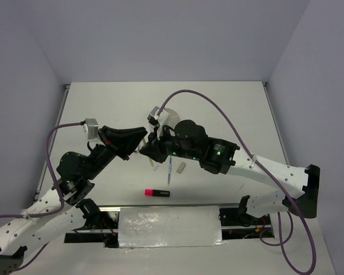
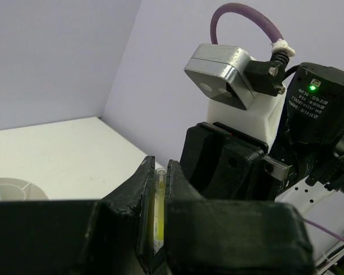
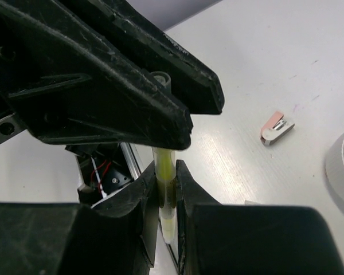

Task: Sort the stationery into containers
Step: Close the pen cap on the pen.

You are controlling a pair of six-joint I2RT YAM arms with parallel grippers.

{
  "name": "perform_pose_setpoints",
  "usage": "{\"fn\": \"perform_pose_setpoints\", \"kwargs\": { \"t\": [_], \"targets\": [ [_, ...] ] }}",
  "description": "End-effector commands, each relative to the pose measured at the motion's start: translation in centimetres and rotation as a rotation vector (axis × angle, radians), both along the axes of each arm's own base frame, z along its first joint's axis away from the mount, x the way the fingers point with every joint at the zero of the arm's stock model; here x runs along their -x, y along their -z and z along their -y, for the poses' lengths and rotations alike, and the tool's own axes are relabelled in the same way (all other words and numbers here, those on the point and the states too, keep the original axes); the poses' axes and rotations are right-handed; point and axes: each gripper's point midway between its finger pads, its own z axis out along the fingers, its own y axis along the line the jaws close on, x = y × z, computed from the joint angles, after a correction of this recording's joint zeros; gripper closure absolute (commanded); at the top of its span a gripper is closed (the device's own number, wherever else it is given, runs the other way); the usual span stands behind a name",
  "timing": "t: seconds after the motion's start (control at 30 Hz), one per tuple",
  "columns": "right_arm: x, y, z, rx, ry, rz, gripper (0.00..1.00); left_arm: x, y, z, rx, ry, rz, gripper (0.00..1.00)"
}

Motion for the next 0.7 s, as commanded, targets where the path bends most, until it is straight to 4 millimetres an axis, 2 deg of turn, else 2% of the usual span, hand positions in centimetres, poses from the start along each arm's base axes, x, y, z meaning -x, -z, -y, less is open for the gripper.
{"fn": "perform_pose_setpoints", "kwargs": {
  "t": [0.0, 0.03, 0.07, 0.13, 0.17, 0.23, 0.33, 0.37, 0.43, 0.47, 0.53, 0.57, 0.6, 0.63, 0.67],
  "targets": [
    [-2.3, -11.6, -1.5, -0.372, 0.034, 0.178, 1.00, 3.4, 7.0, 3.8, -0.279, 0.257, -0.147, 1.00],
    [-2.3, -10.6, -2.1, -0.358, 0.022, 0.164, 1.00, 3.3, 7.0, 3.8, -0.311, 0.248, -0.134, 1.00],
    [-2.1, -9.6, -2.5, -0.347, 0.006, 0.143, 1.00, 3.2, 5.3, 3.8, -0.308, 0.247, -0.105, 1.00],
    [-2.1, -8.6, -3.1, -0.335, -0.005, 0.124, 1.00, 3.2, 4.6, 4.0, -0.337, 0.253, -0.078, 1.00],
    [-1.9, -8.1, -3.3, -0.328, -0.014, 0.111, 1.00, 3.2, 3.2, 4.2, -0.330, 0.257, -0.056, 1.00],
    [-2.1, -7.7, -3.5, -0.323, -0.012, 0.100, 1.00, 3.2, 2.5, 4.2, -0.331, 0.256, -0.041, 1.00],
    [-2.2, -7.2, -3.3, -0.319, 0.004, 0.097, 1.00, 3.2, 1.5, 3.9, -0.313, 0.241, -0.023, 0.94],
    [-2.3, -6.9, -3.3, -0.314, 0.006, 0.095, 1.00, 3.3, 1.3, 3.8, -0.304, 0.239, -0.016, 0.87],
    [-2.5, -6.7, -3.1, -0.312, 0.016, 0.095, 1.00, 3.2, 1.1, 3.6, -0.295, 0.229, -0.014, 0.79],
    [-2.4, -6.3, -3.0, -0.307, 0.022, 0.089, 1.00, 3.2, 1.1, 3.4, -0.293, 0.221, -0.020, 0.67],
    [-2.7, -6.4, -2.5, -0.320, 0.049, 0.095, 1.00, 2.5, 0.9, 2.7, -0.273, 0.164, -0.048, 0.53],
    [-2.9, -5.6, -2.3, -0.311, 0.061, 0.085, 1.00, 2.3, 0.6, 2.1, -0.260, 0.132, -0.058, 0.38],
    [-3.0, -5.3, -2.1, -0.312, 0.068, 0.083, 1.00, 1.9, 0.7, 1.6, -0.256, 0.098, -0.082, 0.29],
    [-3.1, -5.3, -1.9, -0.321, 0.078, 0.083, 1.00, 0.8, 0.6, 0.6, -0.233, 0.016, -0.121, 0.09],
    [-3.5, -4.1, -1.7, -0.302, 0.105, 0.072, 1.00, 0.6, -0.2, -0.2, -0.209, -0.019, -0.129, 0.03]
  ]
}}
